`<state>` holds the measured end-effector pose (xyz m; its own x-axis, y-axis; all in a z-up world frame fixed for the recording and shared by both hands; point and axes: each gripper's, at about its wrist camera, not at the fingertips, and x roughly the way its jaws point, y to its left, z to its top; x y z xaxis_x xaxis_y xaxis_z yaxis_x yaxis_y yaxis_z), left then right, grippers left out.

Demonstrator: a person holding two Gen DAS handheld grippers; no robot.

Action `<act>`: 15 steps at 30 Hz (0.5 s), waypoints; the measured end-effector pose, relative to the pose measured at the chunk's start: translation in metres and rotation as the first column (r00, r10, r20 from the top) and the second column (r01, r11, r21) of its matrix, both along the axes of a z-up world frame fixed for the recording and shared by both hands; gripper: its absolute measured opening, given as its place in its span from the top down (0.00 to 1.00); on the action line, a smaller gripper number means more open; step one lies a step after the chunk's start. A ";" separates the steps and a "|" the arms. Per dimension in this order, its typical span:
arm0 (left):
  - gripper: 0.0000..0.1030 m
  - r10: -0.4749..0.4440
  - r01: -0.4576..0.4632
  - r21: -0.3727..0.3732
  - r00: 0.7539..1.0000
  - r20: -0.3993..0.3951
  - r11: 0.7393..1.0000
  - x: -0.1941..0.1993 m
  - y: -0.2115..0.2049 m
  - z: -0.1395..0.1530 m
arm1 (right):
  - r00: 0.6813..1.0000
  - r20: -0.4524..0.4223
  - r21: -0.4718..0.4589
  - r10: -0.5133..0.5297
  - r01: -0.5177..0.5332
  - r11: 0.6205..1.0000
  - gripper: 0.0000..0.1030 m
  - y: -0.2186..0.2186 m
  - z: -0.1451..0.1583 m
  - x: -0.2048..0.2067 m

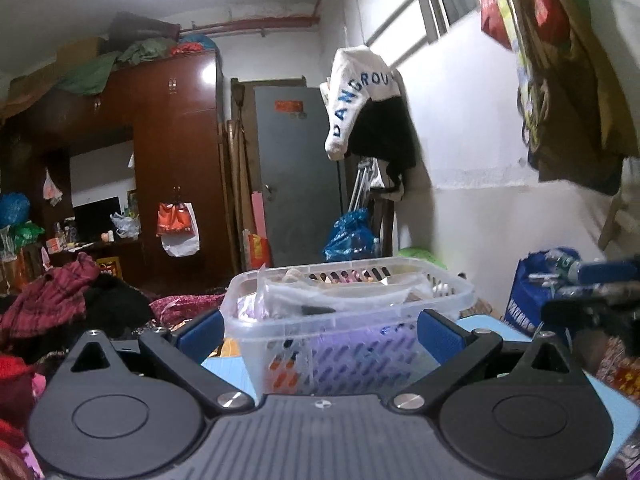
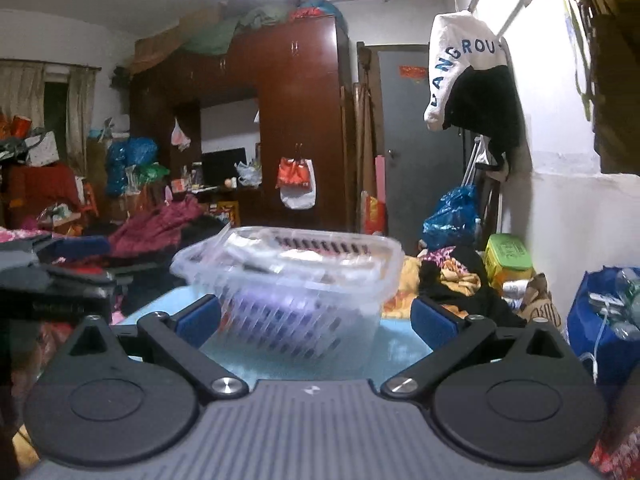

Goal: Organize objects

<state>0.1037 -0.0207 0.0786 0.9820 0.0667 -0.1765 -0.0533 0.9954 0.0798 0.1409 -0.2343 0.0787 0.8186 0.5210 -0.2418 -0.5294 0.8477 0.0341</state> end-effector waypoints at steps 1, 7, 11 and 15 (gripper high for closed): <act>0.00 0.001 -0.001 -0.005 1.000 0.015 1.000 -0.011 0.000 -0.001 | 1.000 0.018 0.012 0.007 -0.008 1.000 0.00 -0.003 -0.003 -0.010; 0.00 0.058 -0.059 0.005 0.995 0.079 0.998 -0.058 -0.007 -0.006 | 1.000 -0.001 0.038 0.002 -0.002 0.999 0.00 -0.003 -0.011 -0.026; 0.00 0.072 -0.072 -0.003 0.996 0.058 0.997 -0.056 -0.009 -0.003 | 0.999 0.008 0.017 -0.032 0.032 0.999 0.00 0.007 -0.008 -0.018; 0.00 0.063 -0.063 -0.006 0.998 0.027 0.998 -0.048 -0.008 -0.006 | 0.999 -0.021 0.036 -0.032 0.033 0.999 0.00 0.006 -0.011 -0.012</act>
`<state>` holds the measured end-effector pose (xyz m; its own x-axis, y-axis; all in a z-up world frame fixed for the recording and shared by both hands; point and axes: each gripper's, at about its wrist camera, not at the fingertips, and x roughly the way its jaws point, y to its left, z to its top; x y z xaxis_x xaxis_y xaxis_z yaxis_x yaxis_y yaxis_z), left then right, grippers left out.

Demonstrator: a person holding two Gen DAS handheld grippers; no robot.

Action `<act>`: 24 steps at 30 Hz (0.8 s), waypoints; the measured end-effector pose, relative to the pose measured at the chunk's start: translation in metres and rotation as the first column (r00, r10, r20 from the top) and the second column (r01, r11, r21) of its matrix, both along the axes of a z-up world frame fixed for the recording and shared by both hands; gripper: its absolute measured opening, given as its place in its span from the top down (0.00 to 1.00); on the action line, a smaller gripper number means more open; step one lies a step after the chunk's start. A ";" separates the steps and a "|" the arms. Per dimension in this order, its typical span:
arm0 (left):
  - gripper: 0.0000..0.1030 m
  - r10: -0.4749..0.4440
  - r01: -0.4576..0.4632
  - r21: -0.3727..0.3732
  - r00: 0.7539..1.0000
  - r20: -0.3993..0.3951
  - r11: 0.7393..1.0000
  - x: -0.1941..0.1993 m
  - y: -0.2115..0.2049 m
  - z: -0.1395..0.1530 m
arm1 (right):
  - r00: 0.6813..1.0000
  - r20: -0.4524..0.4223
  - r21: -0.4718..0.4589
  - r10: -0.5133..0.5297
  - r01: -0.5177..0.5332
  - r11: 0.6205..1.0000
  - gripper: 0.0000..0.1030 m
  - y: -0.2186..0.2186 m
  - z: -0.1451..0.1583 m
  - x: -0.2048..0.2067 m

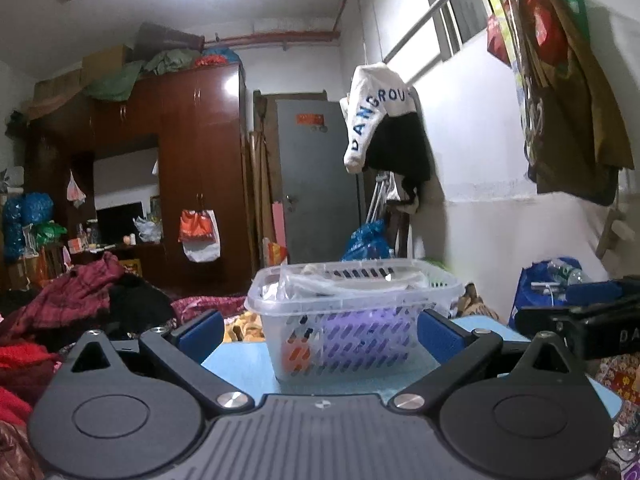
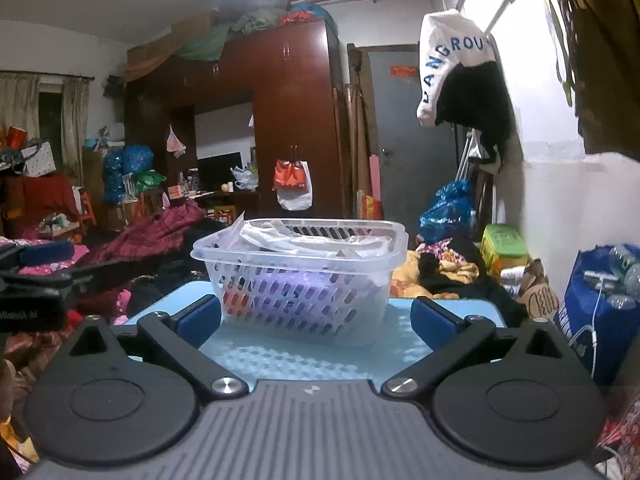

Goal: Organize objects

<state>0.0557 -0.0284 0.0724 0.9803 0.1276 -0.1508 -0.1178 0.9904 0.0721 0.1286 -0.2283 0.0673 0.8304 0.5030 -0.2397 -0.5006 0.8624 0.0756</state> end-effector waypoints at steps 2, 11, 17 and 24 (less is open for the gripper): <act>0.00 0.000 0.000 -0.001 1.000 -0.008 1.000 -0.002 0.002 -0.004 | 1.000 -0.002 0.003 -0.004 0.004 1.000 0.00 -0.002 -0.001 0.002; 0.00 -0.005 0.006 0.005 0.998 -0.056 1.000 0.010 0.003 -0.014 | 1.000 -0.006 0.005 -0.022 0.022 1.000 0.00 -0.001 -0.016 -0.008; 0.00 -0.009 0.009 -0.010 0.998 -0.065 1.000 0.011 0.003 -0.014 | 1.000 -0.001 -0.015 -0.025 0.025 1.000 0.00 0.001 -0.018 -0.010; 0.00 -0.012 0.011 -0.014 0.998 -0.066 1.000 0.012 0.003 -0.014 | 0.999 0.014 -0.019 -0.033 0.033 0.999 0.00 0.001 -0.015 -0.015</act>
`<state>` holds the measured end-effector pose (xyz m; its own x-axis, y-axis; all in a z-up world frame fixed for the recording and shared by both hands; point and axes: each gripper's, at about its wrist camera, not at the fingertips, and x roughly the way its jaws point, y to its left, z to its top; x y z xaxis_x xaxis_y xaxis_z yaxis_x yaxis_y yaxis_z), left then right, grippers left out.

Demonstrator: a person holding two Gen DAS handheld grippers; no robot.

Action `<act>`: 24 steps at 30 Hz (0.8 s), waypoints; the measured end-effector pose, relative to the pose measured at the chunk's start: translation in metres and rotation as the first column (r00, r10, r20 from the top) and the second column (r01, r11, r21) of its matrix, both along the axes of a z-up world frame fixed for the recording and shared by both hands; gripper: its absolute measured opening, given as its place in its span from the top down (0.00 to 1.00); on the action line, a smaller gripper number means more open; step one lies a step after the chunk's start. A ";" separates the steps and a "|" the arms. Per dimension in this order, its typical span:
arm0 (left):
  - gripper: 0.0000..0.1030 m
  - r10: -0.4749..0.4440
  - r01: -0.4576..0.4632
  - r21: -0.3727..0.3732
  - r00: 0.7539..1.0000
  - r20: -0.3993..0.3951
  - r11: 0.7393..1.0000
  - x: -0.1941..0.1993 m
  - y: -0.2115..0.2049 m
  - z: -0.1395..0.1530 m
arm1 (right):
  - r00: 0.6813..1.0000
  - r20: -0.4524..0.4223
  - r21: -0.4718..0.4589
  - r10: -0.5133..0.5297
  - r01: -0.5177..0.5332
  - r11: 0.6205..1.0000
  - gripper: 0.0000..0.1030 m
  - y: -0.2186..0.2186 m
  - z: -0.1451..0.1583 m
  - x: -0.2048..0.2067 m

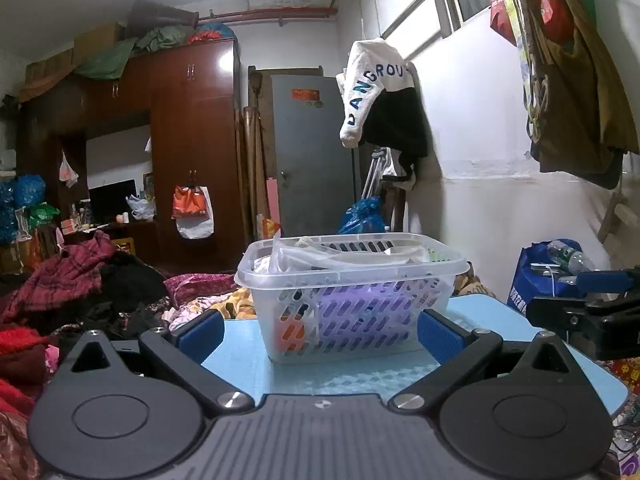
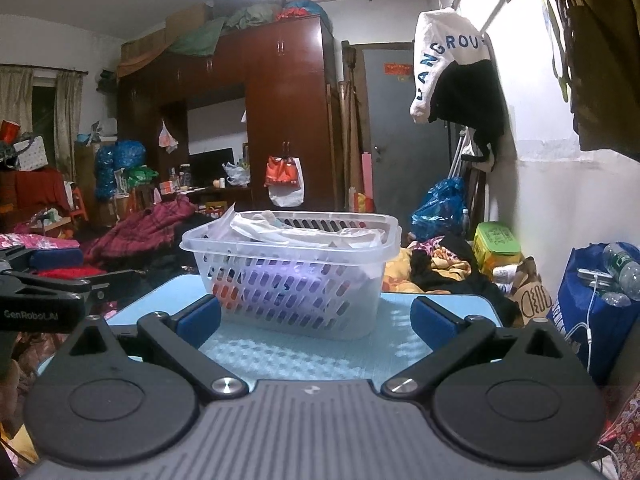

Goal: Organize objects

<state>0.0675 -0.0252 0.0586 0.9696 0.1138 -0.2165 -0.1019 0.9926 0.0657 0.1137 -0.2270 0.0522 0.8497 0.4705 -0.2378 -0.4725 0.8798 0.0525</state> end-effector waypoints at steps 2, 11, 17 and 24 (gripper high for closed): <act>0.00 -0.003 0.003 0.003 1.000 0.000 1.000 0.000 -0.001 0.000 | 1.000 -0.002 0.001 0.000 0.000 1.000 0.00 0.000 0.000 0.001; 0.00 -0.003 0.003 0.009 1.000 -0.001 1.000 0.001 -0.003 0.000 | 1.000 0.002 0.001 -0.004 0.004 1.000 0.00 -0.002 0.001 0.002; 0.00 -0.010 0.010 0.002 1.000 0.000 1.000 0.001 -0.002 0.000 | 1.000 0.003 0.001 -0.001 0.001 1.000 0.00 0.000 0.002 0.000; 0.00 -0.009 0.009 0.000 1.000 0.003 1.000 0.001 -0.001 0.000 | 1.000 0.004 -0.004 0.001 -0.001 1.000 0.00 0.001 0.003 -0.001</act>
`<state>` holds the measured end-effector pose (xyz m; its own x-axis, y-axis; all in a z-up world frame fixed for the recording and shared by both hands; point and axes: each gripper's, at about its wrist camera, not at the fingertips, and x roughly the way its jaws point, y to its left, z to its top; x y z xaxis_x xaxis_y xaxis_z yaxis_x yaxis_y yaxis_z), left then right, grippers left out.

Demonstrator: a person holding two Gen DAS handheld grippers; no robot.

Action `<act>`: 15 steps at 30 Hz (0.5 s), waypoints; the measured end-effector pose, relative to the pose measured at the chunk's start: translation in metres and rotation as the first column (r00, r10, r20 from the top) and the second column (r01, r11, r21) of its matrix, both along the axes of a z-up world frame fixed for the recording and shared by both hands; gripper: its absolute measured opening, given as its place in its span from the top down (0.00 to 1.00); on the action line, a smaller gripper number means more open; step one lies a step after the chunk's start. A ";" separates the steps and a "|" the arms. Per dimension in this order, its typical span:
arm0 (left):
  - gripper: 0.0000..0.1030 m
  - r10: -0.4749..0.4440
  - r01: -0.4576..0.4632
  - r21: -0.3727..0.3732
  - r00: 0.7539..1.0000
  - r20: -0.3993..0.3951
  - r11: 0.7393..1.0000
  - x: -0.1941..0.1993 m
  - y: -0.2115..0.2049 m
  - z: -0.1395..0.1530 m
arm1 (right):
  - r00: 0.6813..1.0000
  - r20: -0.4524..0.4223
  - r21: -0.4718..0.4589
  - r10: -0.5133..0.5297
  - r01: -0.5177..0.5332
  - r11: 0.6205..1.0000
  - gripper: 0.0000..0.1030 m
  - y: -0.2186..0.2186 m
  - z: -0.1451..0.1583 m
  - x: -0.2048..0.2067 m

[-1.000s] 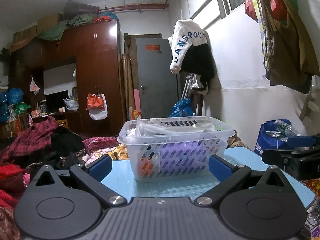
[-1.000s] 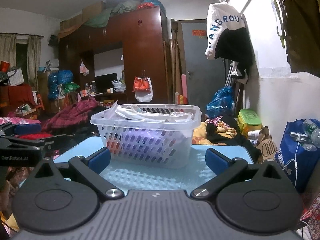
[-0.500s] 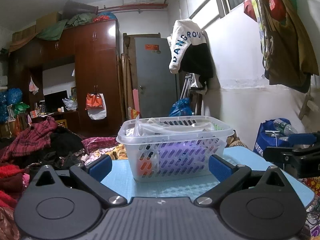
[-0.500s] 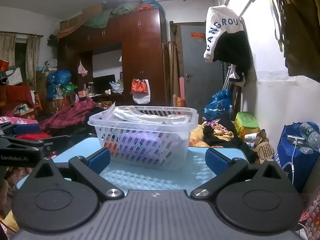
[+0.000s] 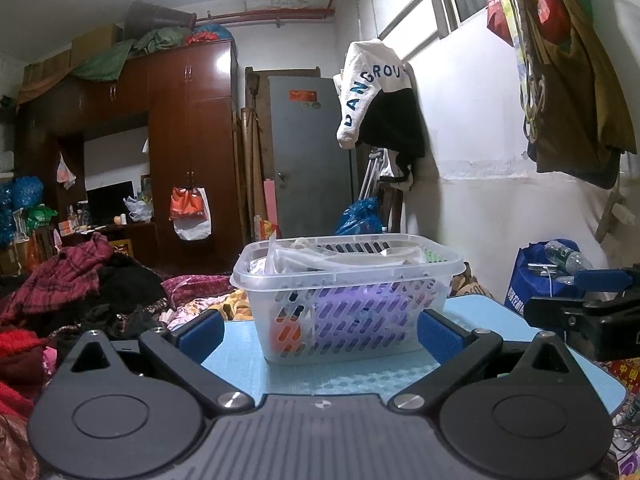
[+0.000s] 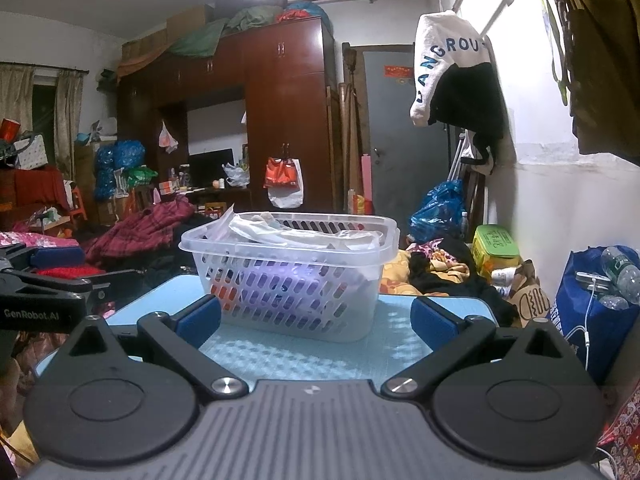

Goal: Organize objects

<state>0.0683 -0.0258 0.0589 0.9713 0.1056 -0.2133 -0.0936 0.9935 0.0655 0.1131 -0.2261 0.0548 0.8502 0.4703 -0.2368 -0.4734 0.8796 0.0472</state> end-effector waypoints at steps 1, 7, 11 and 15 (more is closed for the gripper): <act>0.00 0.000 0.000 0.001 1.000 -0.001 1.000 0.000 0.000 0.000 | 1.000 0.000 0.000 0.000 0.000 1.000 0.00 0.000 0.000 0.000; 0.00 -0.002 0.002 0.000 1.000 -0.003 1.000 0.000 0.000 0.000 | 1.000 -0.001 0.003 0.001 -0.001 1.000 0.00 0.000 0.000 0.000; 0.00 -0.003 0.003 0.002 1.000 -0.002 1.000 0.000 0.000 0.000 | 1.000 0.001 0.000 0.001 -0.001 1.000 0.00 0.000 0.000 0.000; 0.00 -0.007 0.007 0.003 1.000 -0.001 1.000 0.000 -0.001 0.000 | 1.000 -0.001 0.002 0.001 -0.001 1.000 0.00 0.001 0.000 0.000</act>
